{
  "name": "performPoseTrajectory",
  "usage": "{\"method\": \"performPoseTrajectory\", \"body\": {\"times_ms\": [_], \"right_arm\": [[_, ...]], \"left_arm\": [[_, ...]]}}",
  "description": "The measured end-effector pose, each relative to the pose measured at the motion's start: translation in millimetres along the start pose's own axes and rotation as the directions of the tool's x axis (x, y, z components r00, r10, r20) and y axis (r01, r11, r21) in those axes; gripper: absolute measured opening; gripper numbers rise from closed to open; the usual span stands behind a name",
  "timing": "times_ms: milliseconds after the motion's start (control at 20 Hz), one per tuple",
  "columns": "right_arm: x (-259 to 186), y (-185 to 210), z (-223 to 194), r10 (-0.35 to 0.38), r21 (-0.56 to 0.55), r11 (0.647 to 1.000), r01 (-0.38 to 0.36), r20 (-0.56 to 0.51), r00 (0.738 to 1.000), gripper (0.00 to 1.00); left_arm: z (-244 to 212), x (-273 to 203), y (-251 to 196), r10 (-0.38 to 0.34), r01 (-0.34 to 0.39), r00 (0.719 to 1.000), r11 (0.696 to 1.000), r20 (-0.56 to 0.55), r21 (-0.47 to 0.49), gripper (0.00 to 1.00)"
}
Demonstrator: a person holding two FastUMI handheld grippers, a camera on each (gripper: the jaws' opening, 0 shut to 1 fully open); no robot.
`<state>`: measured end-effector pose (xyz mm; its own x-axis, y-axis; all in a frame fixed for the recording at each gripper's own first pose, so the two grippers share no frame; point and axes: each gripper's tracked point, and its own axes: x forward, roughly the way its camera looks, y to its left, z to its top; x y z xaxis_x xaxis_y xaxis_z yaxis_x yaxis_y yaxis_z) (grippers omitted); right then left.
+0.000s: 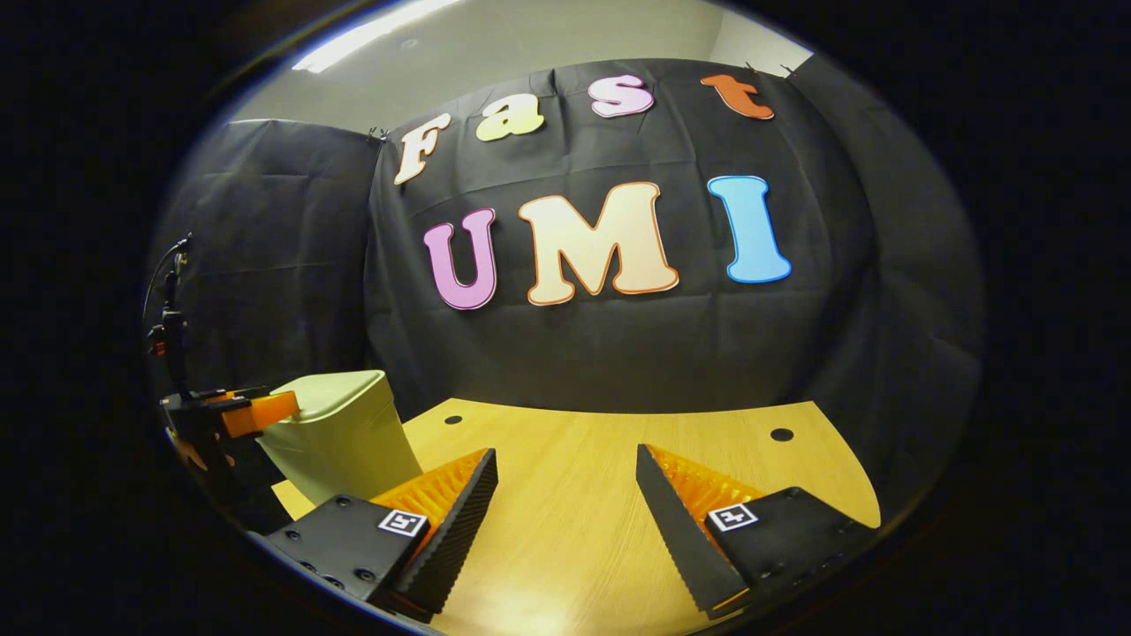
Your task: Press the lid of the desktop garbage bin to open it, pick up the crumpled paper on the desktop and throw it into the bin, then pick up the pop can on the desktop and drop it into the bin, and finally close the garbage bin lid.
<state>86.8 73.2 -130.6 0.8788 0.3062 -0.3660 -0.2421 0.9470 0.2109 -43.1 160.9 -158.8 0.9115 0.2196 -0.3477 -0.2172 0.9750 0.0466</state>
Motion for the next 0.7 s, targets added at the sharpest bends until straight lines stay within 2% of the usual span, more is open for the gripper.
{"method": "performPoseTrajectory", "body": {"times_ms": [50,200,400,550,700], "right_arm": [[-8,-4,11,-0.009,-0.009,1.0,0.009,0.028,1.0,0.99],[-21,-12,46,-0.037,-0.027,0.999,0.04,0.114,0.993,0.99],[-54,-26,95,-0.109,-0.057,0.99,0.129,0.268,0.957,0.98],[-77,-36,112,-0.151,-0.074,0.98,0.184,0.321,0.935,0.99],[-101,-46,123,-0.188,-0.045,0.975,0.218,0.364,0.912,0.98]], "left_arm": [[7,3,-7,-0.021,0.021,1.0,1.0,0.014,0.01,0.92],[42,3,-48,-0.123,0.121,0.983,0.992,0.136,0.022,0.94],[82,4,-99,-0.201,0.2,0.941,0.979,0.274,0.032,0.93],[108,-4,-148,-0.292,0.305,0.891,0.952,0.347,0.016,0.93],[121,-15,-177,-0.351,0.373,0.857,0.928,0.377,0.016,0.93]]}}
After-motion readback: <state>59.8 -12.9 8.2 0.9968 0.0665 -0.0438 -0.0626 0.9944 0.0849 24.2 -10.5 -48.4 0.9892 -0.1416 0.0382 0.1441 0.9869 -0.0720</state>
